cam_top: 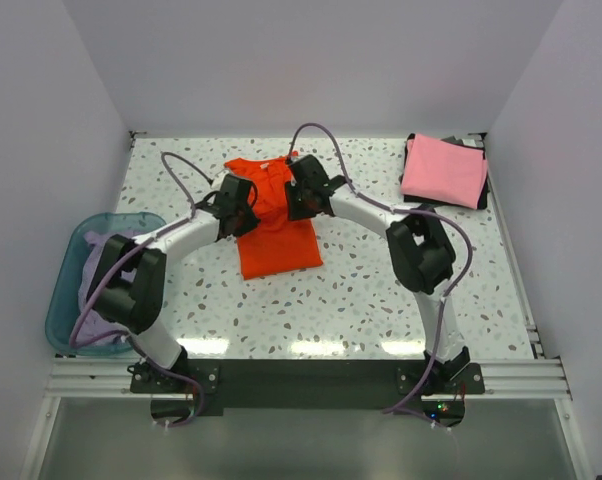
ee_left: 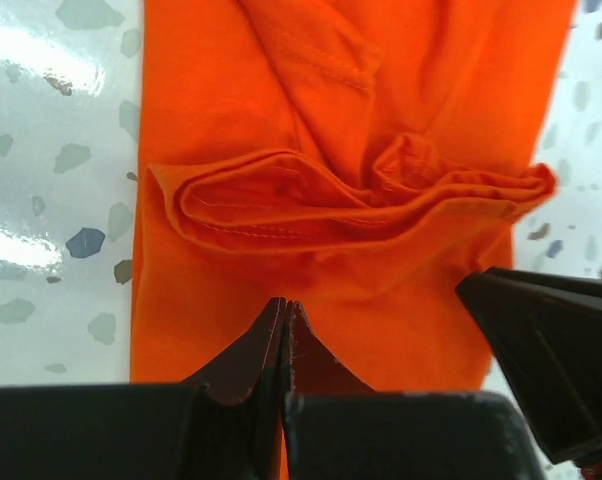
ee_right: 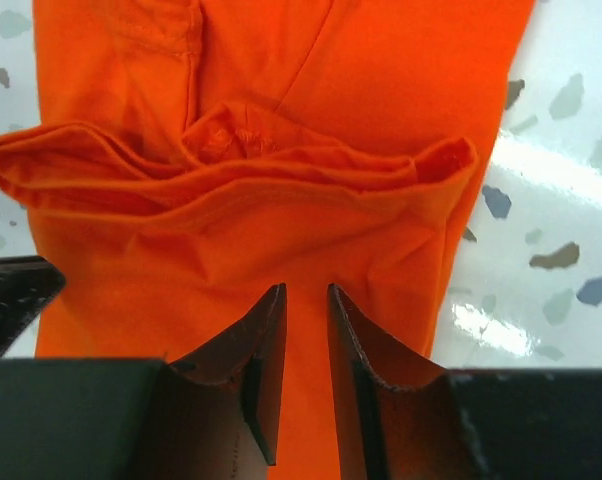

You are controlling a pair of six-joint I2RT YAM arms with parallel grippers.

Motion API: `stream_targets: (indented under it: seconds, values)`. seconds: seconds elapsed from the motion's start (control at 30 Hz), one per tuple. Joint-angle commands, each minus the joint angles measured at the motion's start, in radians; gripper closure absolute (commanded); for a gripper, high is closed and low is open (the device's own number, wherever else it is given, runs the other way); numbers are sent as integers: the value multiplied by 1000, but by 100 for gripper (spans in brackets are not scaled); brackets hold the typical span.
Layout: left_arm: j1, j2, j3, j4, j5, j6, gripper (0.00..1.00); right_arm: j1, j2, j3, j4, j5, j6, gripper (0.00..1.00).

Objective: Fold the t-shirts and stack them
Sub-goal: Fold the tshirt

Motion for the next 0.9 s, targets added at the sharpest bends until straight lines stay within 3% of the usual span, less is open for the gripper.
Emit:
stream_targets:
  seconds: [0.0, 0.2, 0.43, 0.67, 0.87]
  values:
    - [15, 67, 48, 21, -9, -2, 99, -7, 68, 122, 7, -30, 3, 73]
    - [61, 208, 197, 48, 37, 29, 100, -39, 195, 285, -46, -30, 21, 74]
    - [133, 326, 290, 41, 62, 43, 97, -110, 251, 323, -51, -76, 57, 73]
    - [143, 398, 267, 32, 62, 21, 97, -142, 269, 286, -34, -111, 70, 73]
    - [174, 363, 234, 58, 84, 27, 97, -167, 262, 266, -23, -153, 77, 72]
